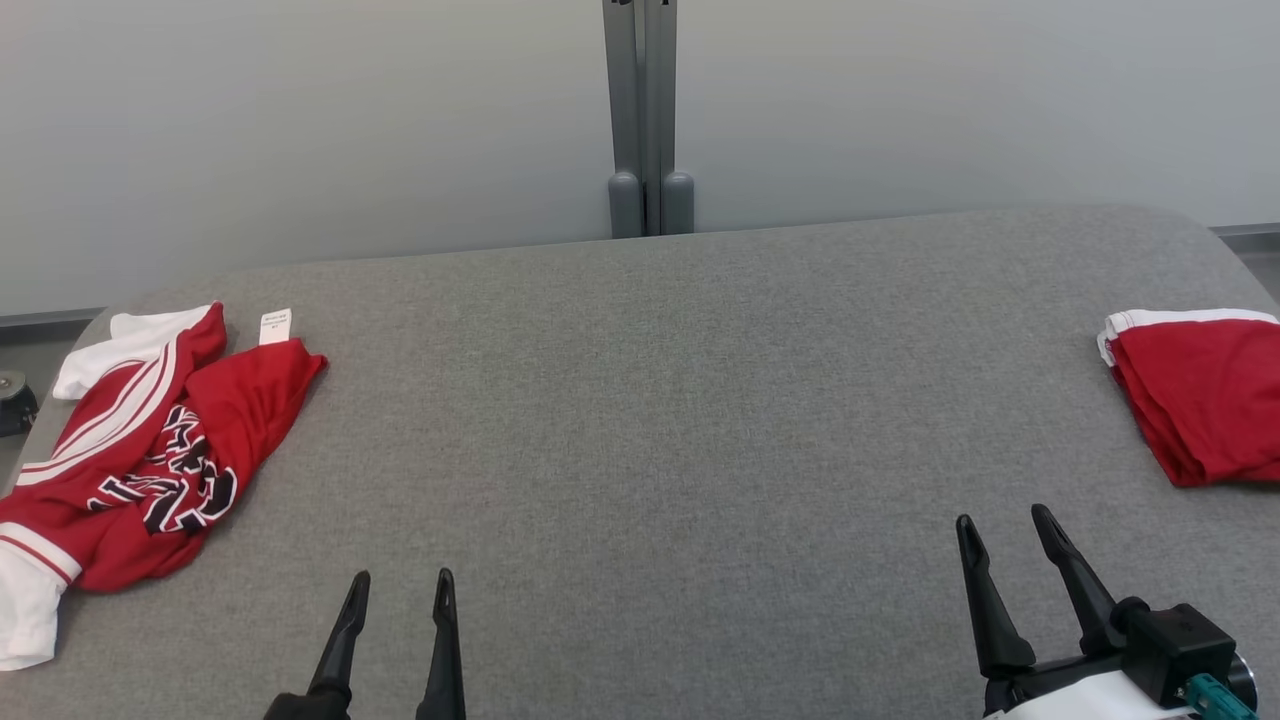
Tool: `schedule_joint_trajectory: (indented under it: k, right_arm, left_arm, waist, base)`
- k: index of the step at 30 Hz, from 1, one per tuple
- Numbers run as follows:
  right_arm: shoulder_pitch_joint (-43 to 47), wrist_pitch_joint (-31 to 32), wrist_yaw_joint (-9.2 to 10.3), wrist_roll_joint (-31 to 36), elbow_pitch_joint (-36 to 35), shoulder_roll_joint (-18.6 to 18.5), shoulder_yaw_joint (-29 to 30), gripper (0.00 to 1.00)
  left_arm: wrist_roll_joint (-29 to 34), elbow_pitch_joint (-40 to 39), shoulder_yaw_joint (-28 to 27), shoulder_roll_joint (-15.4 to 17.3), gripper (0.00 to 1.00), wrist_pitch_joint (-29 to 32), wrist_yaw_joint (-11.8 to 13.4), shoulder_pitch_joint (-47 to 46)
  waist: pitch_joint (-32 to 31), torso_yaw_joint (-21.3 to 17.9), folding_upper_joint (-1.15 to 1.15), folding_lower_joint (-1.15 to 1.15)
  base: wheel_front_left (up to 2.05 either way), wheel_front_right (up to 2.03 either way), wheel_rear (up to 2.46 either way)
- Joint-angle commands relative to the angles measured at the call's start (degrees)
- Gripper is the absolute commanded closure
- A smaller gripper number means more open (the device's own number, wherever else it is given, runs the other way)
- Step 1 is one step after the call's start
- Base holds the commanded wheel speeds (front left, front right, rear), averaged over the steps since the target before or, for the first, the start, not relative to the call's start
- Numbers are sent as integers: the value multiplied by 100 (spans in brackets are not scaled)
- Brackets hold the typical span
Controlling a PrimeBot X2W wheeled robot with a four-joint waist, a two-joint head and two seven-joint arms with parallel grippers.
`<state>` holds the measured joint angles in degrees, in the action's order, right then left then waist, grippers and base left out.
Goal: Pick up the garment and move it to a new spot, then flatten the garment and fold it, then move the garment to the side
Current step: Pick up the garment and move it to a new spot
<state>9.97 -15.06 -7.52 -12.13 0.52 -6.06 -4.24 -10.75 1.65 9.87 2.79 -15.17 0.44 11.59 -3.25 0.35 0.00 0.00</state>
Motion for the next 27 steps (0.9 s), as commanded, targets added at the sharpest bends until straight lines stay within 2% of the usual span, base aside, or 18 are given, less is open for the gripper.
schedule_joint_trajectory:
  k: [1, 9, 14, 20, 27]
  right_arm:
    - [-60, -15, 6, 52, -13, 1, 31, 0]
    - [-48, -15, 6, 268, -37, -1, 46, 0]
    - [-79, -15, 6, 136, -82, 23, 23, 0]
    - [-117, -15, 6, 65, -46, -53, -158, 0]
    - [-268, -15, 6, 148, -34, -102, -317, 0]
  left_arm:
    - [32, 5, 13, 22, 0, 6, -33, -119]
    - [122, -67, 21, 22, 0, 6, -49, -198]
    - [49, -46, -32, 22, 0, 6, 69, -242]
    - [90, 64, -56, 22, 0, 6, 101, -306]
    - [50, 183, -38, 21, 0, 6, 214, -395]
  waist:
    - [12, 12, 0, 0]
    - [95, 123, 0, 0]
    - [194, 351, 0, 0]
    - [340, 866, 0, 0]
    - [519, 1698, 0, 0]
  base:
    - [0, 0, 0]
    - [0, 0, 0]
    - [0, 0, 0]
    - [0, 0, 0]
    - [0, 0, 0]
